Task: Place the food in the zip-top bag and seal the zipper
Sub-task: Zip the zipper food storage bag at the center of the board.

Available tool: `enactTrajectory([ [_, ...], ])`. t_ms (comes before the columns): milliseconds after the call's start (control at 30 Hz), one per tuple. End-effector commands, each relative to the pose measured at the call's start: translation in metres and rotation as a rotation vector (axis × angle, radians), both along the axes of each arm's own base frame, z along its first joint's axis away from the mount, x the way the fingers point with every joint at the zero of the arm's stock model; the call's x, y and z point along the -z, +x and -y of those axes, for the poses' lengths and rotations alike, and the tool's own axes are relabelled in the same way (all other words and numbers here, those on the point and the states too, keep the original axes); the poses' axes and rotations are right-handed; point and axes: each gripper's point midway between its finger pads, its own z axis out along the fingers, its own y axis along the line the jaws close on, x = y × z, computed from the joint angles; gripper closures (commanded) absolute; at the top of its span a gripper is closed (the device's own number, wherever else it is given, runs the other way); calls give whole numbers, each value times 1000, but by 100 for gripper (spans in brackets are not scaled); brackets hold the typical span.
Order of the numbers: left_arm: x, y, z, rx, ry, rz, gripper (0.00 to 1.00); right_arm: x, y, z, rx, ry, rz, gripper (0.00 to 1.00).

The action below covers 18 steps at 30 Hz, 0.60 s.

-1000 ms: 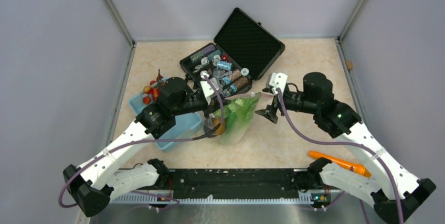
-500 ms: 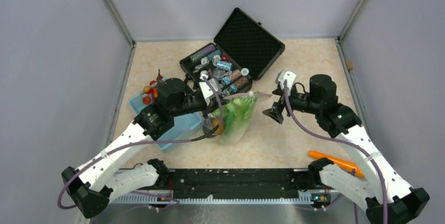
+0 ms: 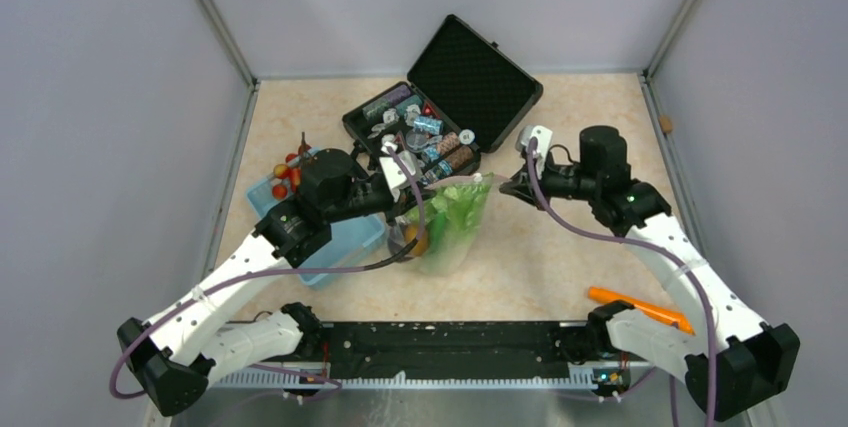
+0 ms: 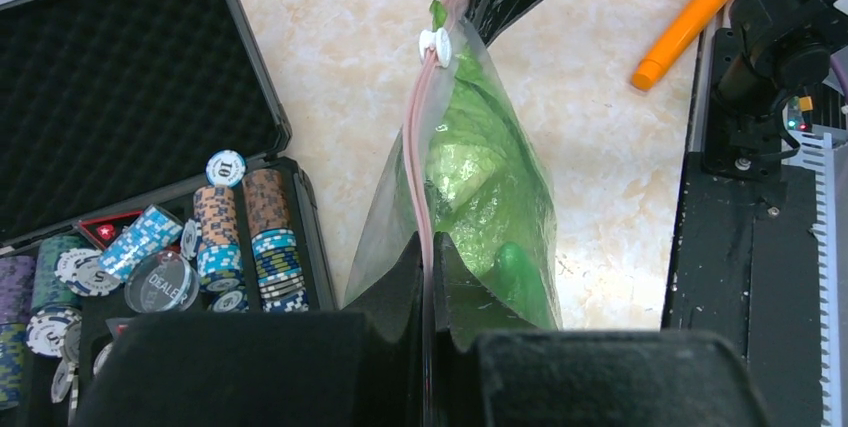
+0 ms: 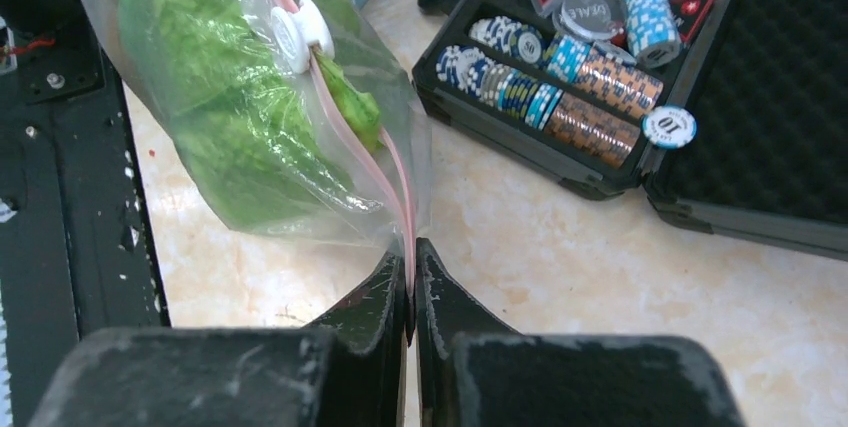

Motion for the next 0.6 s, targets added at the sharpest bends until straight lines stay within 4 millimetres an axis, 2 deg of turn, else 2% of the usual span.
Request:
enactTrajectory([
  [0, -16, 4, -3, -25, -28, 57, 100, -74, -13, -8, -97, 115, 196, 100],
  [100, -29, 6, -4, -49, -67, 74, 100, -124, -34, -8, -127, 199, 259, 100],
  [167, -54, 2, -6, -57, -132, 100, 100, -162, -54, -4, -158, 222, 304, 100],
  [200, -65, -1, -6, -51, -170, 101, 100, -171, -58, -3, -152, 234, 315, 100],
  [233, -69, 0, -1, -39, -206, 104, 100, -167, -58, -4, -158, 246, 301, 100],
  [267, -59, 8, 4, -45, -210, 97, 100, -145, -48, -6, -149, 220, 267, 100],
  [300, -45, 18, 9, -63, -181, 66, 100, -116, -28, -6, -90, 160, 179, 100],
  [333, -39, 15, 14, -23, -142, 40, 100, -101, -28, -11, -112, 92, 92, 100],
  [367, -59, 7, 17, 30, -146, 49, 100, -102, -46, -17, -174, 31, 38, 100],
  [400, -71, 1, 17, 50, -158, 46, 100, -120, -63, -25, -184, 3, 67, 100],
  [467, -86, 3, 13, 15, -208, 76, 100, -144, -75, -33, -139, 47, 229, 100],
  [500, -88, 9, 12, -18, -239, 98, 100, -132, -66, -35, -99, 36, 222, 100],
  [533, -86, 16, 12, -42, -249, 113, 91, -101, -50, -30, -39, -78, 164, 100],
  [567, -79, 18, 13, -44, -221, 91, 63, -77, -39, -23, 5, -214, 78, 100],
])
